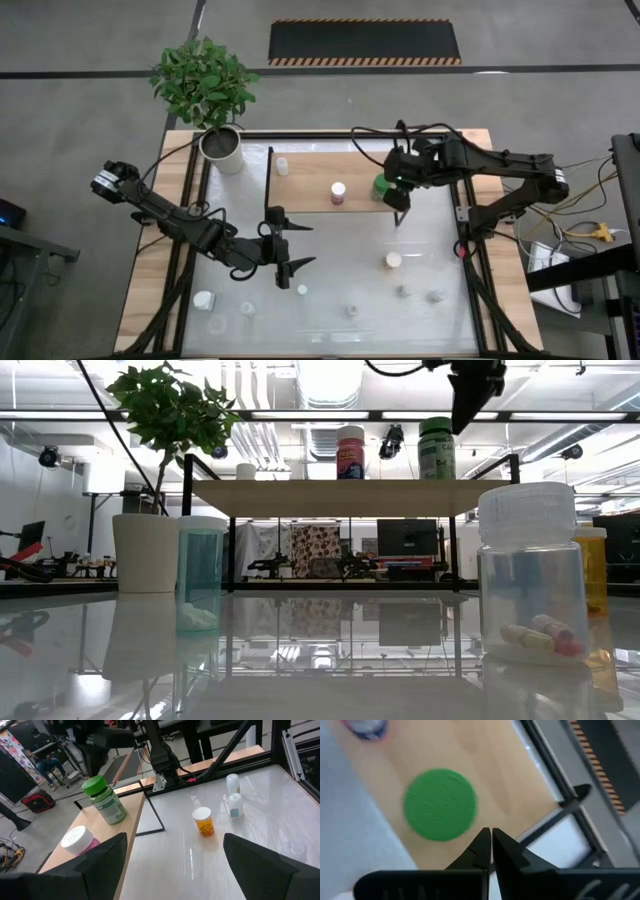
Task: Pick and place medicine bottles onto shelf by color
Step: Put the green pill bottle on the shelf
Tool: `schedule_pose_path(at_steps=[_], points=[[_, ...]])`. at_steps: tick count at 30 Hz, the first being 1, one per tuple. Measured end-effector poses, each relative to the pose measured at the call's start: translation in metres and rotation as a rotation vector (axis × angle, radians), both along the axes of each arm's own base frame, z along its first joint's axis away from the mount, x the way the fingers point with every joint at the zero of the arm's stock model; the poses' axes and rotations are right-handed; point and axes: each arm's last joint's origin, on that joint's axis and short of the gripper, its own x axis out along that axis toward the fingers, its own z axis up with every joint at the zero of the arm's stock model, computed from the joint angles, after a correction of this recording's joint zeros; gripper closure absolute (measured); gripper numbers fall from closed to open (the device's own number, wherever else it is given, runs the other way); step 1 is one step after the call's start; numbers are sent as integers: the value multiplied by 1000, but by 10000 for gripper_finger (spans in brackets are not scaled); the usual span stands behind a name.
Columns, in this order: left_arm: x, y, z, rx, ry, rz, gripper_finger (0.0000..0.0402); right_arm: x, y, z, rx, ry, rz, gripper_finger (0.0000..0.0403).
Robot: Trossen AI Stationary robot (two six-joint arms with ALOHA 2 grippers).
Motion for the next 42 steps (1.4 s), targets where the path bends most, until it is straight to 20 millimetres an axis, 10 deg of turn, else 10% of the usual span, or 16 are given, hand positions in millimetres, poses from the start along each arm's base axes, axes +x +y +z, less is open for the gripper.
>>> schedule_pose_path(at_steps=[42], points=[[0, 0, 0, -2, 1, -4, 89, 41, 21, -5, 18, -139, 129, 394]])
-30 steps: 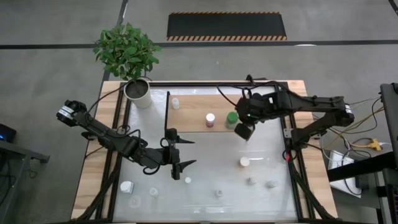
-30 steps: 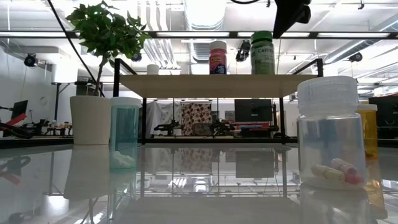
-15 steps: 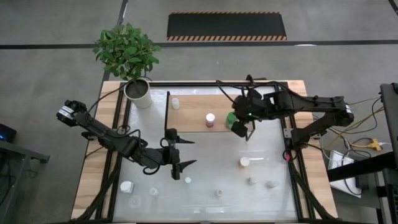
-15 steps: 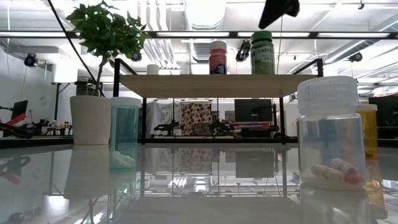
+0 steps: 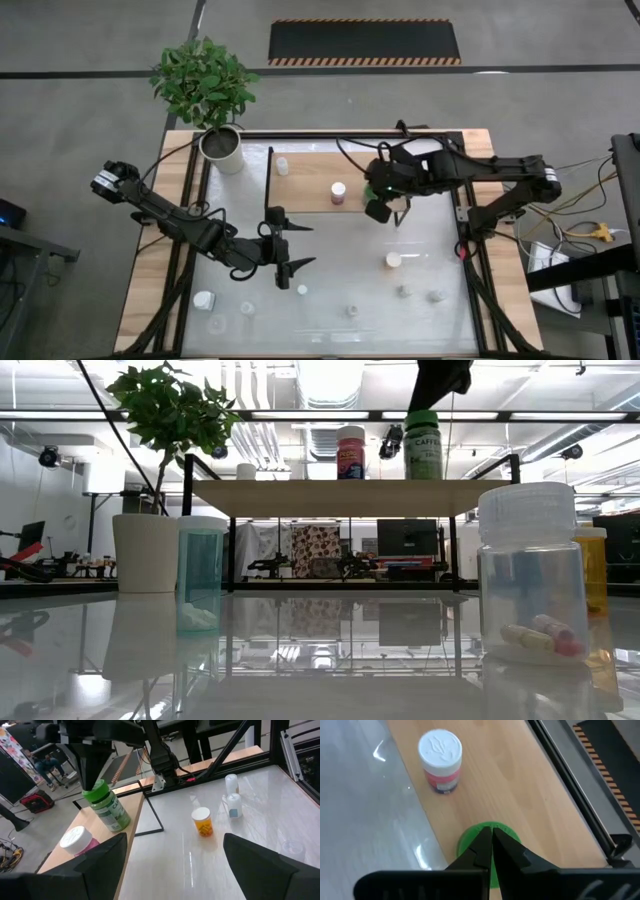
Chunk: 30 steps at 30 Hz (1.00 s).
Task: Pick and place medicine bottles onto shelf by color
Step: Put the green pill bottle on the shelf, then put the blue pill bottle on the shelf
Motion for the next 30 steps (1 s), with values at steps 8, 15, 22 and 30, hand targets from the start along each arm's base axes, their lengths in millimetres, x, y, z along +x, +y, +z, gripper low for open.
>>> schedule_pose_path(at_steps=[8, 15, 22, 30], points=[[0, 0, 0, 0, 0, 0, 89, -16, -1, 5, 13, 37, -44, 394], [0, 0, 0, -1, 0, -1, 89, -25, -1, 7, 12, 58, -84, 394], [0, 0, 0, -25, -5, 4, 89, -31, 6, 26, 5, -48, -48, 394], [-1, -15, -7, -175, 10, -83, 89, -45, 57, 33, -3, -199, 133, 394]])
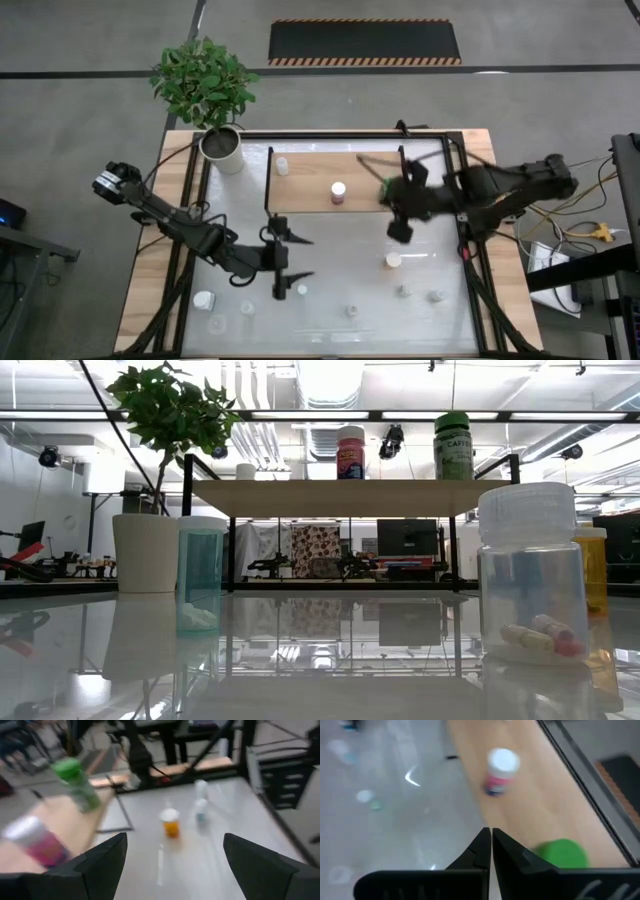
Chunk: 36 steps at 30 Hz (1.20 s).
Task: Pick and place medicine bottles onto shelf by color
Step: Put the blue pill bottle on the shelf
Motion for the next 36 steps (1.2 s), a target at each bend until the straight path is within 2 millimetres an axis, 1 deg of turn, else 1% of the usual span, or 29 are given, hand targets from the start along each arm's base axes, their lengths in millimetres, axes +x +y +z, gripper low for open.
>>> schedule_pose_path(at_steps=[5, 9, 11, 13, 15, 18, 25, 27, 29, 32, 36], points=[[3, -23, -20, -63, 86, -40, 89, -8, 40, -13, -60, -30, 119, 394], [9, -32, -45, -150, 286, -34, 89, -14, 63, -30, -74, -37, 194, 394], [10, -34, -60, -171, 403, -14, 89, -16, 72, -37, -74, -38, 228, 394], [14, -37, -72, -176, 484, -5, 89, -18, 78, -43, -74, -37, 251, 394], [17, -39, -81, -179, 533, -19, 89, -19, 82, -49, -73, -38, 265, 394], [26, -44, -88, -198, 555, -48, 89, -20, 84, -54, -75, -36, 273, 394], [34, -45, -117, -183, 608, -21, 89, -20, 84, -65, -86, -19, 274, 394], [34, -45, -121, -185, 619, -7, 89, -20, 84, -66, -85, -16, 272, 394], [36, -46, -121, -186, 598, 1, 91, -20, 84, -66, -76, -18, 264, 394], [37, -45, -121, -190, 591, 12, 108, -20, 85, -66, -63, -21, 253, 394], [35, -45, -123, -201, 598, 25, 145, -22, 87, -67, -60, -21, 261, 394]])
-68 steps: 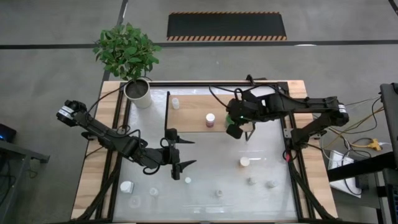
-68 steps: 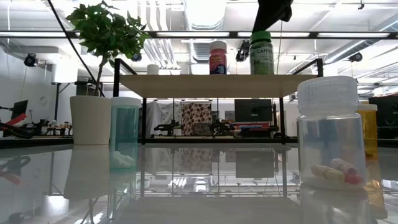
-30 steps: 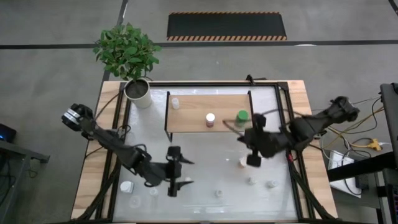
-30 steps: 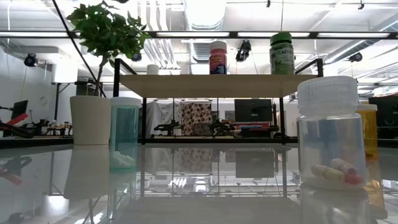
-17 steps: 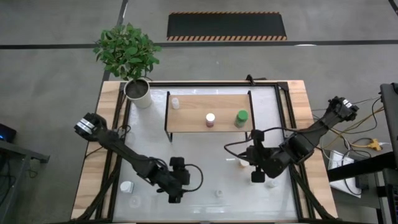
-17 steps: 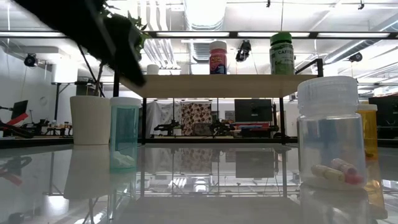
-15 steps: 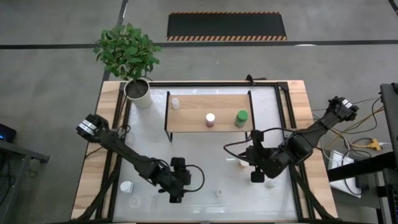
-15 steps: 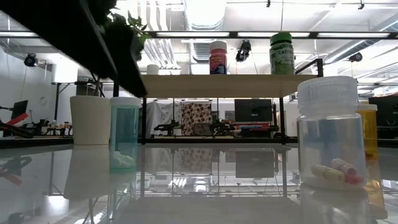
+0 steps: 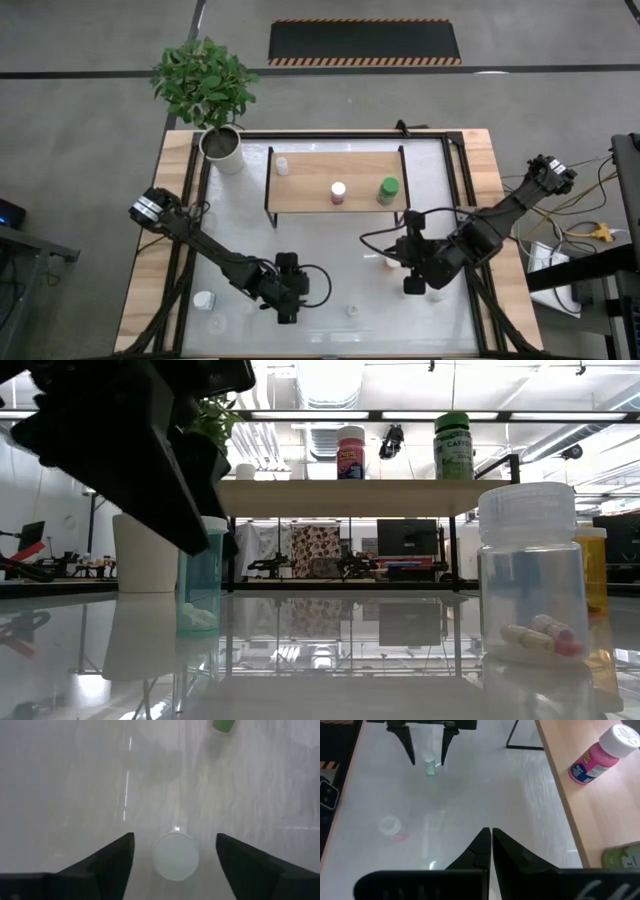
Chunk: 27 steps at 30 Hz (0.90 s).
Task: Pick and place medicine bottles onto shelf by color
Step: Put the blue pill bottle on the shelf
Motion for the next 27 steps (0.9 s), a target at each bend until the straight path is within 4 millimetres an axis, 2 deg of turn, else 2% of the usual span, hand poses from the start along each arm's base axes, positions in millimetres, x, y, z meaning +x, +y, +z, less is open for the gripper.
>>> schedule_pose_path(at_steps=[9, 15, 21, 24, 27], points=[[-1, 0, 1, -18, 4, 19, 246, -1, 2, 0, 6, 0, 2, 394], [-2, 0, 15, -76, 7, 43, 315, -2, 2, -1, 13, 4, -3, 394], [-5, 6, 43, -101, 2, 59, 317, -4, 4, -1, 9, 8, 11, 394], [-5, 17, 70, -97, 13, 86, 308, -4, 5, -1, 7, 11, 13, 394], [-6, 38, 100, -76, 39, 143, 305, -4, 5, -1, 6, 11, 15, 394]])
